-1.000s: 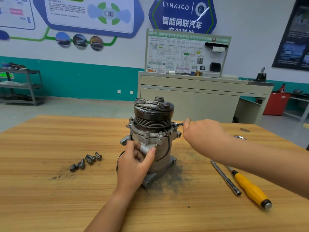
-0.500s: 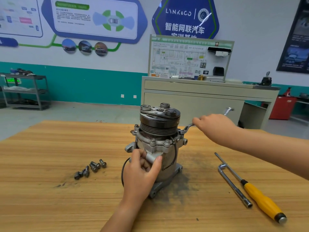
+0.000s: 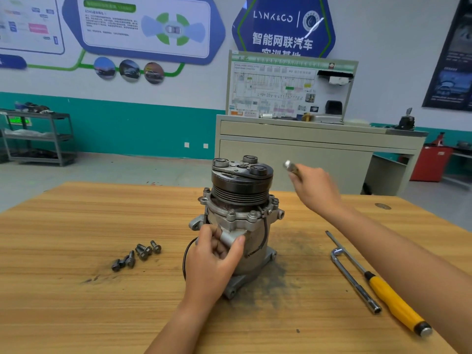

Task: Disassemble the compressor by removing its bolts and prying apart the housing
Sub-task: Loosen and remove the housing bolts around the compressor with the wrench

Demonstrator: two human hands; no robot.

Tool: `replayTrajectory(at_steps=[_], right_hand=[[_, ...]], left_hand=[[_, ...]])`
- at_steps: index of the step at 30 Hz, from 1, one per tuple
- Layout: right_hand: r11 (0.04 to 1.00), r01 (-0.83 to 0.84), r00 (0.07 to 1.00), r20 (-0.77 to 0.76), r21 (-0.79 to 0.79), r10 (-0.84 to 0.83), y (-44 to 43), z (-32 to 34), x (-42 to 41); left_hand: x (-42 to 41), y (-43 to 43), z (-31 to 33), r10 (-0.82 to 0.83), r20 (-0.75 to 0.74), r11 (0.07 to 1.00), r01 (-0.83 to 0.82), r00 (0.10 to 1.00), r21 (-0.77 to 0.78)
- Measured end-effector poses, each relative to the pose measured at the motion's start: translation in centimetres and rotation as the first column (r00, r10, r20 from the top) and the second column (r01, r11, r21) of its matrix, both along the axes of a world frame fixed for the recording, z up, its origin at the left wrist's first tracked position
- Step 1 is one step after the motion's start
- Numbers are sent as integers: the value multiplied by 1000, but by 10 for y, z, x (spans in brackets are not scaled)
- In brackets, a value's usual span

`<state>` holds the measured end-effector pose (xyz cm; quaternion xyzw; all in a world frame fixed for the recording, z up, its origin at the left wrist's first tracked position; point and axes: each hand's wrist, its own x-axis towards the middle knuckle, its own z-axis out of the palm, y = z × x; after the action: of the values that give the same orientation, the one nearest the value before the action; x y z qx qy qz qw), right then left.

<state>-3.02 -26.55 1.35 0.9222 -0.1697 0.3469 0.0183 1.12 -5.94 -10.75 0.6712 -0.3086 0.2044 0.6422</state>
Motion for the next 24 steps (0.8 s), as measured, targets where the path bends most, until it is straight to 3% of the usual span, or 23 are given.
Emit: replayTrajectory(at_steps=[2, 4, 10, 18, 24], right_hand=[[995, 39, 999, 0, 88, -39, 1, -4, -16], [996, 23, 1000, -11, 80, -23, 4, -8, -36], [982, 80, 924, -356, -172, -138, 31, -12, -62], [900, 36, 825, -496, -435, -273, 62, 8, -60], [874, -25, 809, -523, -485, -267, 56, 14, -59]], left_hand=[[1, 0, -1, 10, 5, 1000, -10, 1000, 7], [1, -1, -1, 17, -8, 1000, -17, 1000, 4], [0, -1, 0, 25, -9, 1000, -25, 1000, -6], [0, 0, 0, 27, 1, 1000, -27, 1000, 5], [-2, 1, 1, 21, 2, 1000, -21, 1000, -14]])
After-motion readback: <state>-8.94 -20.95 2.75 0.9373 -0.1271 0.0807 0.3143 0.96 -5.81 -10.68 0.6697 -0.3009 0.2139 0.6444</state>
